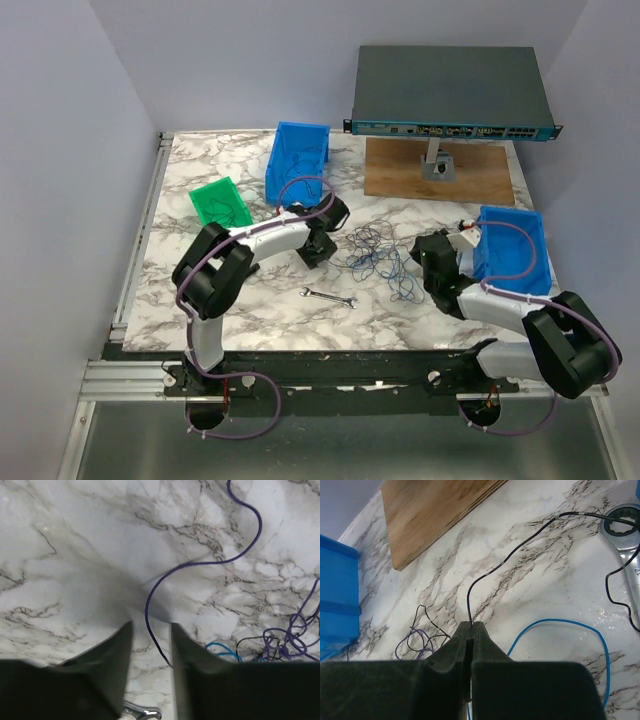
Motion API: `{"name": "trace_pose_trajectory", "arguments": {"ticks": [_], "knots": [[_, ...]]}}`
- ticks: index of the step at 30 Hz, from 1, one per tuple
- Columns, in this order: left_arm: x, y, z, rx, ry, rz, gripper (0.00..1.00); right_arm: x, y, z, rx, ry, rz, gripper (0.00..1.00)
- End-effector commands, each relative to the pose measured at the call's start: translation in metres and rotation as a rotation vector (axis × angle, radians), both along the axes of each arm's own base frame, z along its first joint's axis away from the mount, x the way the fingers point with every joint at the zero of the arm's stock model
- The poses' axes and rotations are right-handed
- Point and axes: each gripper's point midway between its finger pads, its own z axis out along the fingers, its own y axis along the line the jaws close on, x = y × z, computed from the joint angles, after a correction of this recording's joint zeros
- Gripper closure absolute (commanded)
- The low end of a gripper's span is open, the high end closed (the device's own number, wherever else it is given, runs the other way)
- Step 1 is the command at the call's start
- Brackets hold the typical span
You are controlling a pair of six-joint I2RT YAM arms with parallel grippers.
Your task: Untangle the cables
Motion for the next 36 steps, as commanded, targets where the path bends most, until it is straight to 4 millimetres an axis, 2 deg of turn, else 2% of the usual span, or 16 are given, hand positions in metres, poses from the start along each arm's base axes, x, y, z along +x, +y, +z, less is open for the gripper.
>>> {"name": "trace_pose_trajectory", "arguments": {"ticks": [1,3,5,11,15,17,20,21,23,24,25,27,28,29,31,36], "knots": [[0.007,-0.008,0.000,-0.002,-0.010,0.010,0.97,-0.002,-0.007,0.003,0.001,-0.017,-0.030,0.99],[0.018,-0.014,0.004,-0.027,-0.046,-0.048,1.00,-0.003,-0.008,0.004,0.001,-0.019,-0.034,0.99],[0.024,-0.006,0.016,0.020,-0.081,-0.065,1.00,-0.003,-0.010,0.005,0.001,-0.023,-0.047,0.99],[0.029,0.056,0.094,0.223,-0.292,-0.073,1.00,-0.014,-0.040,-0.008,0.010,-0.004,-0.231,0.99],[0.019,0.114,0.140,0.291,-0.377,-0.042,1.00,-0.026,-0.065,-0.010,0.014,0.008,-0.403,0.99],[0.016,0.138,0.155,0.270,-0.409,-0.022,1.00,-0.030,-0.071,-0.005,0.016,0.001,-0.434,0.99],[0.015,0.146,0.172,0.144,-0.479,-0.075,1.00,-0.033,-0.075,0.007,0.026,-0.047,-0.438,0.99],[0.016,0.137,0.180,0.107,-0.525,-0.133,1.00,-0.031,-0.072,0.013,0.016,-0.061,-0.396,0.99],[0.015,0.120,0.196,0.046,-0.608,-0.257,1.00,-0.018,-0.045,0.031,-0.042,-0.095,-0.178,0.99],[0.014,0.112,0.204,0.020,-0.641,-0.306,1.00,-0.013,-0.029,0.041,-0.071,-0.127,-0.060,0.96],[0.012,0.105,0.210,-0.007,-0.663,-0.361,1.00,-0.012,-0.011,0.048,-0.083,-0.155,0.064,0.86],[0.008,0.092,0.222,-0.044,-0.702,-0.456,1.00,-0.015,0.022,0.065,-0.092,-0.255,0.281,0.44],[0.007,0.088,0.227,-0.053,-0.712,-0.490,1.00,-0.019,0.037,0.072,-0.086,-0.312,0.376,0.30],[0.005,0.085,0.232,-0.058,-0.722,-0.518,1.00,-0.023,0.048,0.079,-0.084,-0.356,0.450,0.21],[0.002,0.082,0.241,-0.061,-0.743,-0.562,1.00,-0.029,0.069,0.087,-0.086,-0.408,0.578,0.17],[-0.009,0.073,0.267,-0.101,-0.822,-0.653,1.00,-0.058,0.134,0.095,-0.069,-0.510,0.971,0.17]]}}
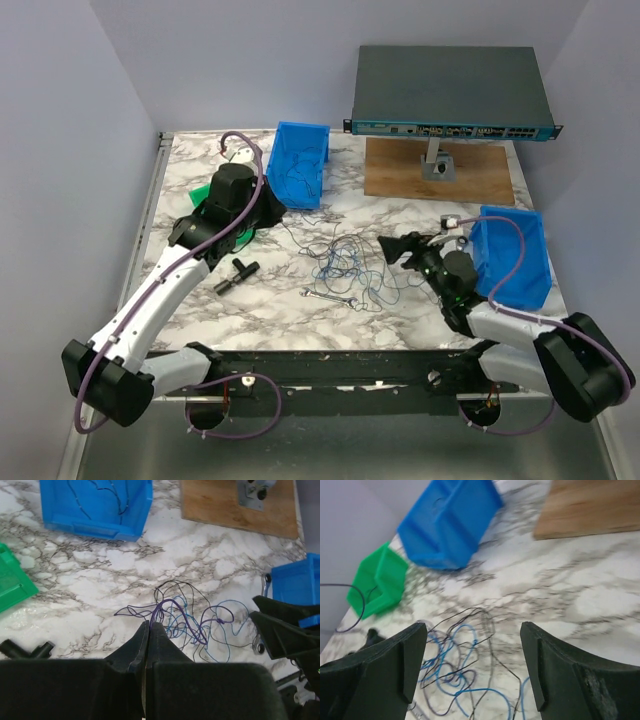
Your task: Untangle the cables
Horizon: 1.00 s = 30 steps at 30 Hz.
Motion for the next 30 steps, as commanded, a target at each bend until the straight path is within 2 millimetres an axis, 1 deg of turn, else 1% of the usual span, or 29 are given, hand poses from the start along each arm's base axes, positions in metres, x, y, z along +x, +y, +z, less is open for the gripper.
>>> {"name": "trace_pose_trajectory", "arguments": {"ticks": [1,3,8,11,12,14,15,18,21,24,25,28,29,30], "knots": [[-0.014,-0.018,0.053,-0.048,-0.157,-0.175,1.00,-0.036,0.076,0.035,-0.035,-0.221,0.476,0.18],[-0.017,-0.017,0.063,-0.053,-0.173,-0.182,1.00,-0.043,0.095,0.027,-0.061,-0.206,0.561,0.19],[-0.020,-0.017,0.082,-0.055,-0.197,-0.197,1.00,-0.049,0.136,-0.001,-0.134,-0.125,0.685,0.19],[-0.019,-0.018,0.090,-0.057,-0.211,-0.200,1.00,-0.047,0.155,-0.021,-0.213,-0.076,0.690,0.19],[-0.019,-0.019,0.093,-0.060,-0.215,-0.203,1.00,-0.043,0.157,-0.029,-0.246,-0.053,0.670,0.19],[-0.019,-0.021,0.098,-0.070,-0.220,-0.215,1.00,-0.037,0.160,-0.040,-0.289,-0.018,0.619,0.19],[-0.020,-0.023,0.100,-0.076,-0.221,-0.222,1.00,-0.030,0.158,-0.045,-0.302,0.001,0.578,0.19],[-0.021,-0.027,0.110,-0.094,-0.226,-0.243,1.00,-0.017,0.157,-0.053,-0.317,0.026,0.514,0.18],[-0.025,-0.031,0.128,-0.121,-0.243,-0.263,1.00,0.000,0.155,-0.065,-0.346,0.065,0.432,0.17],[-0.030,-0.033,0.150,-0.147,-0.265,-0.286,1.00,0.016,0.155,-0.084,-0.393,0.146,0.365,0.18],[-0.032,-0.034,0.159,-0.156,-0.278,-0.291,1.00,0.018,0.154,-0.091,-0.409,0.175,0.355,0.19],[-0.032,-0.027,0.183,-0.155,-0.315,-0.264,1.00,0.024,0.148,-0.105,-0.442,0.236,0.303,0.21],[-0.030,-0.020,0.195,-0.145,-0.338,-0.235,1.00,0.026,0.144,-0.108,-0.450,0.254,0.275,0.22],[-0.028,-0.011,0.201,-0.123,-0.342,-0.194,1.00,0.029,0.137,-0.111,-0.459,0.279,0.225,0.24]]}}
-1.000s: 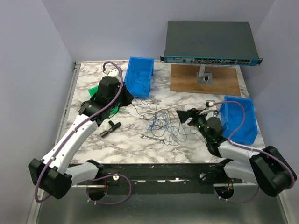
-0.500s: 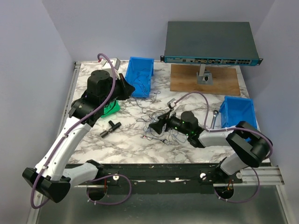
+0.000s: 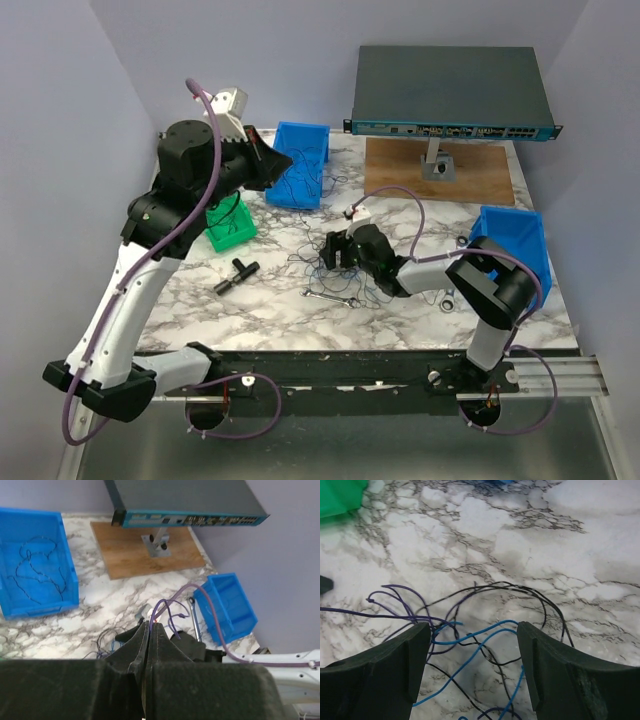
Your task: Untangle the cables
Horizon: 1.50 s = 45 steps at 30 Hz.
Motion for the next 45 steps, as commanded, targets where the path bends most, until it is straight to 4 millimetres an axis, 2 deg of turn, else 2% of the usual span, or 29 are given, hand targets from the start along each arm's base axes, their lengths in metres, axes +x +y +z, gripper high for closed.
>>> {"name": "trace_pose_trajectory", "arguments": {"ticks": [1,4,6,9,12,15,18,20,22,26,29,40,45], "knots": [[-0.001,0.030,0.046,0.013,-0.059,0.123,1.00,0.012,-0.034,-0.027,-0.127,0.078,-0.221,0.26],[0.002,0.077,0.076,0.027,-0.107,0.330,1.00,0.022,-0.061,-0.035,-0.178,0.099,-0.368,0.36],[-0.001,0.108,0.089,0.025,-0.136,0.463,1.00,0.029,-0.084,-0.043,-0.183,0.149,-0.462,0.43],[-0.009,0.148,0.096,0.012,-0.158,0.632,1.00,0.037,-0.125,-0.053,-0.181,0.225,-0.627,0.48],[-0.013,0.166,0.091,-0.001,-0.157,0.705,1.00,0.040,-0.160,-0.045,-0.165,0.219,-0.778,0.48],[-0.013,0.167,0.081,-0.016,-0.150,0.703,1.00,0.037,-0.178,-0.027,-0.147,0.161,-0.854,0.44],[-0.007,0.148,0.076,-0.024,-0.162,0.591,1.00,0.035,-0.167,-0.008,-0.068,0.105,-0.753,0.30],[-0.002,0.144,0.070,-0.020,-0.142,0.579,1.00,0.030,-0.160,0.007,0.008,0.062,-0.689,0.16],[0.005,0.147,0.063,0.000,-0.113,0.599,1.00,0.025,-0.159,0.021,0.063,0.014,-0.650,0.11],[0.015,0.153,0.052,0.032,-0.083,0.640,1.00,0.016,-0.163,0.041,0.129,-0.051,-0.626,0.10],[0.021,0.156,0.046,0.040,-0.072,0.654,1.00,0.013,-0.164,0.048,0.157,-0.075,-0.614,0.10],[0.048,0.152,0.026,0.070,-0.025,0.652,1.00,0.010,-0.165,0.057,0.193,-0.105,-0.605,0.11],[0.064,0.159,0.008,0.115,0.008,0.696,1.00,0.009,-0.163,0.059,0.206,-0.109,-0.593,0.11]]}}
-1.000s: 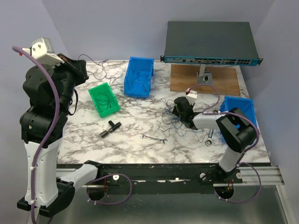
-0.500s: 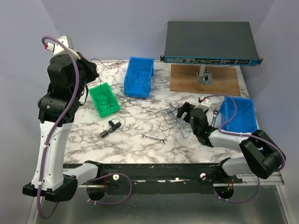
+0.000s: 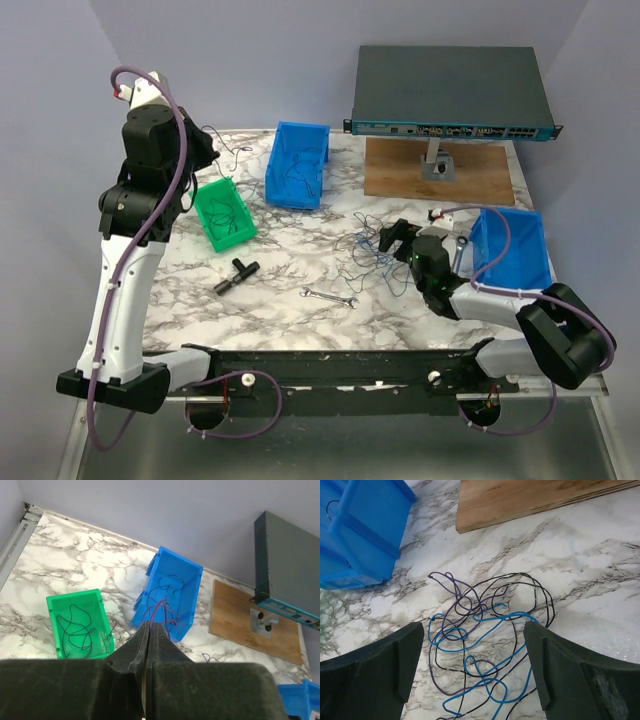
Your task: Untangle the cables
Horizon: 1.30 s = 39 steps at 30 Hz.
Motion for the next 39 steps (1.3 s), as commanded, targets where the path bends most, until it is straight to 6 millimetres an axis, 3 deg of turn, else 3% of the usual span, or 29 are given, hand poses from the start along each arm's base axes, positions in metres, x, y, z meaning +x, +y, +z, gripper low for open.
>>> {"name": "trace_pose_trajectory", "arguments": {"ticks": [1,6,14,24,32,39], "knots": [[0.016,0.015,-0.015,0.041,0.028,0.079,1.00,-0.001,0.005,0.009,0.016,-0.037,0.026,0.11],[0.030,0.034,-0.035,0.037,0.093,0.166,1.00,-0.002,0.006,0.009,0.017,-0.040,0.034,0.12],[0.033,0.069,-0.045,0.046,0.139,0.314,1.00,-0.002,0.006,0.010,0.019,-0.045,0.036,0.12],[0.051,0.092,-0.075,0.091,0.232,0.383,1.00,-0.001,0.007,0.008,0.018,-0.043,0.041,0.12],[0.057,0.109,-0.131,0.107,0.406,0.517,1.00,-0.001,0.007,0.010,0.017,-0.048,0.041,0.12],[0.067,0.104,-0.190,0.100,0.572,0.519,1.00,-0.002,0.007,0.011,0.018,-0.051,0.042,0.12]]}}
